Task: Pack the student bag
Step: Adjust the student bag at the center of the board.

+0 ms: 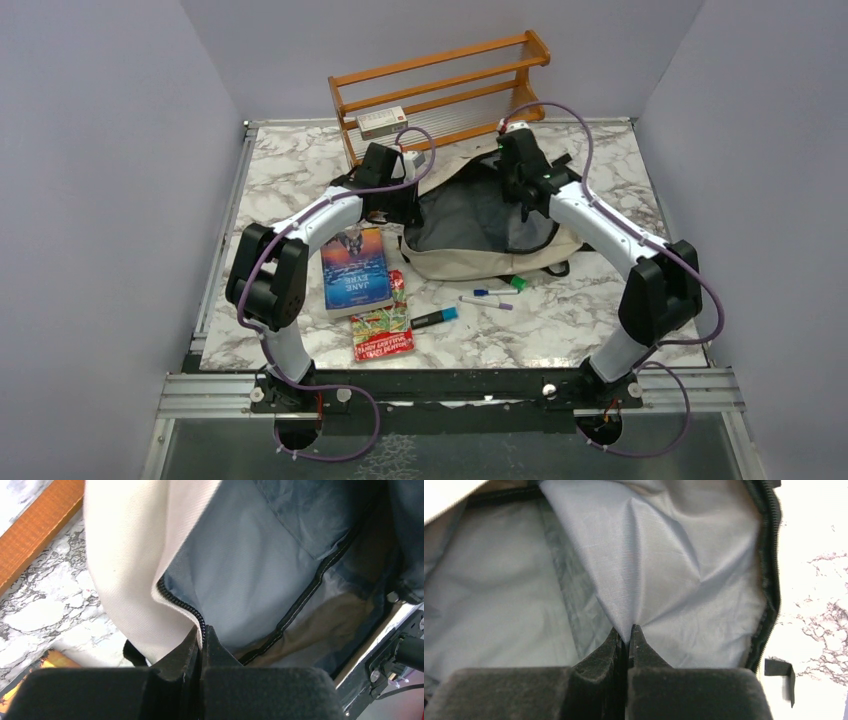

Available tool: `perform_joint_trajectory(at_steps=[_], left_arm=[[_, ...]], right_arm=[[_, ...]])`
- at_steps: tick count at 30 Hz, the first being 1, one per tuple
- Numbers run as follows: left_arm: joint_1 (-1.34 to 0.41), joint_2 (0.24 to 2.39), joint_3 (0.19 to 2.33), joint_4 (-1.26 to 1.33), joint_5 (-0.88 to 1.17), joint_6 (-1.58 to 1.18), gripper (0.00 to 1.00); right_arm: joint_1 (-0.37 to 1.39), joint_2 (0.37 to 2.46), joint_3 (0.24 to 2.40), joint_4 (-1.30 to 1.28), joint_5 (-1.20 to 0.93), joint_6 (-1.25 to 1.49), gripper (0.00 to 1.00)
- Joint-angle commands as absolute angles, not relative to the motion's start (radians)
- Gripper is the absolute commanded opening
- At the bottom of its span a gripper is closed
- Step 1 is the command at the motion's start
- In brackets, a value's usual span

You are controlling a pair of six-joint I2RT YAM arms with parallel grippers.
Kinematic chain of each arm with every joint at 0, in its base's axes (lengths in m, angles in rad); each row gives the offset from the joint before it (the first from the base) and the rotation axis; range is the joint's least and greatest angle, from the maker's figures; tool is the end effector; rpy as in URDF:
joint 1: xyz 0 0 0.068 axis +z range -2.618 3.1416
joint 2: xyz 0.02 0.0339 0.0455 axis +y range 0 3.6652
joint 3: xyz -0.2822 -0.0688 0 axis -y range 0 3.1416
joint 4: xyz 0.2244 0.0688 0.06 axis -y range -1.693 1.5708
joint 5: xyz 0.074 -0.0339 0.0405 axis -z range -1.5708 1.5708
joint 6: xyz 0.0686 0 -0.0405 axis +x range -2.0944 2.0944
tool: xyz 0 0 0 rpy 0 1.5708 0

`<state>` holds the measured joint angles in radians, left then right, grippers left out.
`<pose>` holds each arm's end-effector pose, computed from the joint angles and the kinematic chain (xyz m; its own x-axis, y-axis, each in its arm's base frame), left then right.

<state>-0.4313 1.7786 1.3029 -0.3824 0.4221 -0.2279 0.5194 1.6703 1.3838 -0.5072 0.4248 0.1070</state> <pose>0.3466 -0.1904 0.2369 -0.8107 0.1462 -0.5669 0.4533 0.7696 -0.4497 0.3404 0.1621 0.2911 -0.6369 -0.2521 -0.7286 -0.1341 0.9669 -0.2173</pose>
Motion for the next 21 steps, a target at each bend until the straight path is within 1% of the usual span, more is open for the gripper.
perform_joint_trajectory(at_steps=[1,4,9,12,14,17,19,21], left_arm=[[-0.419,1.749,1.292,-0.36,0.406,-0.231,0.0],[-0.412,1.749,1.291,-0.36,0.402,-0.236,0.0],[-0.405,1.747,1.3,-0.348,0.44,-0.233,0.01],[-0.403,1.726,1.303,-0.345,0.44,-0.226,0.11],[-0.404,1.699,1.293,-0.333,0.424,-0.233,0.26],[-0.403,1.649,1.28,-0.327,0.385,-0.251,0.41],[-0.403,1.602,1.27,-0.327,0.345,-0.268,0.49],[-0.397,1.548,1.248,-0.327,0.292,-0.29,0.54]], right_arm=[[0.4,1.583,1.391,-0.498,0.269,0.138,0.01],[0.345,1.557,1.372,-0.488,0.182,0.149,0.01],[0.343,1.566,1.365,-0.484,0.058,0.155,0.01],[0.342,1.583,1.356,-0.477,0.028,0.166,0.01],[0.343,1.592,1.347,-0.476,0.019,0.176,0.01],[0.342,1.599,1.327,-0.473,0.014,0.188,0.01],[0.343,1.608,1.306,-0.468,0.017,0.196,0.01],[0.343,1.62,1.292,-0.47,0.011,0.205,0.03]])
